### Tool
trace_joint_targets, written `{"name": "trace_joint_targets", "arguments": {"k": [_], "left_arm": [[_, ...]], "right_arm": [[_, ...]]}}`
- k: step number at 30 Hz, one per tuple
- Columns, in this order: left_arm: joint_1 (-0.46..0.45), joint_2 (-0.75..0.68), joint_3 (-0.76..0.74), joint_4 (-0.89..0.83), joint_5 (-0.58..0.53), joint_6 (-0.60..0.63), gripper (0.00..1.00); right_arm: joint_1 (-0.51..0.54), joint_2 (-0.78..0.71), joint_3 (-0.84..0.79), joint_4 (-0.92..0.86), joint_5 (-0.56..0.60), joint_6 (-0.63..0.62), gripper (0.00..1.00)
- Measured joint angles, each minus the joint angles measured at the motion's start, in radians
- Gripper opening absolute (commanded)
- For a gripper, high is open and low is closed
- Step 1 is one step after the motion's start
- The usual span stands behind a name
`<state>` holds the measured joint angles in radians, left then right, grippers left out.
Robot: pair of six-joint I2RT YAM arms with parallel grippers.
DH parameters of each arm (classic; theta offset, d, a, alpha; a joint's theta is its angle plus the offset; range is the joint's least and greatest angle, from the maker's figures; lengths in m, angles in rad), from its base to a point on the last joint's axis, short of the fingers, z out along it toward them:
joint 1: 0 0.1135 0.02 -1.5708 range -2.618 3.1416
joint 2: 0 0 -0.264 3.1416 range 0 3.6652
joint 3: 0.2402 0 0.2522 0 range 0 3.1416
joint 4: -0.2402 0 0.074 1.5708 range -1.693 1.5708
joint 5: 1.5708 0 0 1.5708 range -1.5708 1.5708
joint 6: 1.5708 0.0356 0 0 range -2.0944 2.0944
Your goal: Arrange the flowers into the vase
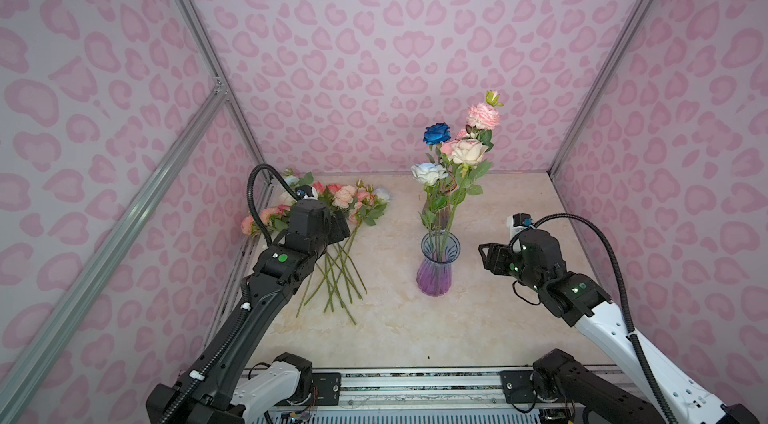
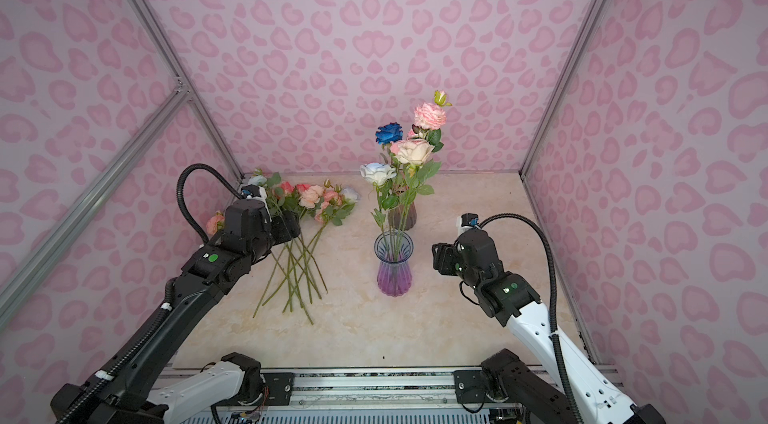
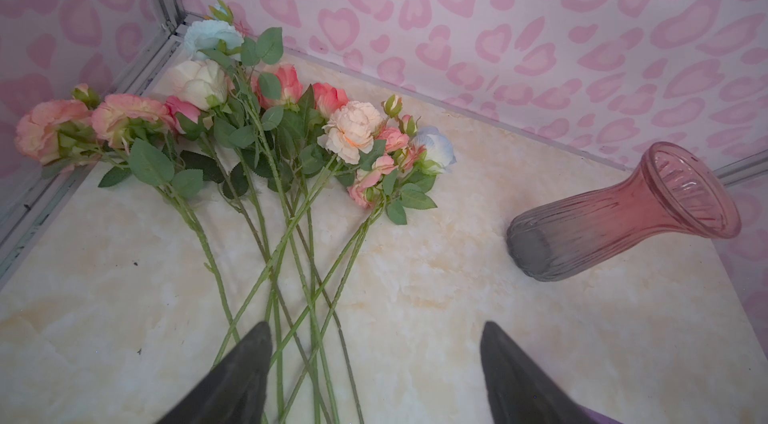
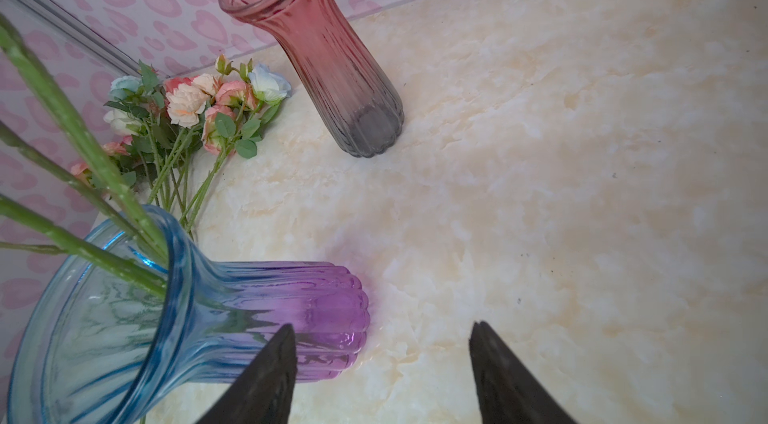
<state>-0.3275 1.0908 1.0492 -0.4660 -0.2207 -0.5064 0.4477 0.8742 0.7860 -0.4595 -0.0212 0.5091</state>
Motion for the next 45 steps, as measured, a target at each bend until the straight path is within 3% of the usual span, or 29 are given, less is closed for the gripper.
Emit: {"name": "trace_joint_targets", "arguments": {"k": [5,13,18,23,28,31,34,39,45], "left_arm": [[0.084,0.069,-0.011,0.013,0.061,-0.024,0.58],[0.143,0.180,0.024,0.019,0.099,-0.041,0.63],[0.163,0.402,0.129,0.013,0.096,-0.028,0.65],[0.174,0.660,0.292,-0.025,0.090,0.012,0.60],[0.187,0.789,0.361,-0.057,0.049,0.031,0.57],[0.190,0.829,0.365,-0.071,0.032,0.040,0.52],[0.191,0.840,0.353,-0.078,0.019,0.044,0.37],[0.164,0.794,0.261,-0.071,0.030,0.051,0.46],[0.064,0.742,0.235,-0.054,0.079,0.066,0.46]], "right_arm": [[-0.019,-0.016,-0.036,0.016,-0.008,-0.004,0.66],[-0.045,-0.012,-0.079,0.050,-0.044,-0.004,0.66],[-0.050,-0.020,-0.112,0.077,-0.062,-0.003,0.66],[-0.054,-0.054,-0.144,0.100,-0.077,0.010,0.67],[-0.061,-0.072,-0.162,0.104,-0.086,0.023,0.67],[-0.064,-0.070,-0.167,0.112,-0.092,0.023,0.66],[-0.069,-0.065,-0.174,0.126,-0.103,0.026,0.66],[-0.074,-0.056,-0.178,0.140,-0.105,0.027,0.66],[-0.077,-0.043,-0.193,0.151,-0.110,0.030,0.66]]}}
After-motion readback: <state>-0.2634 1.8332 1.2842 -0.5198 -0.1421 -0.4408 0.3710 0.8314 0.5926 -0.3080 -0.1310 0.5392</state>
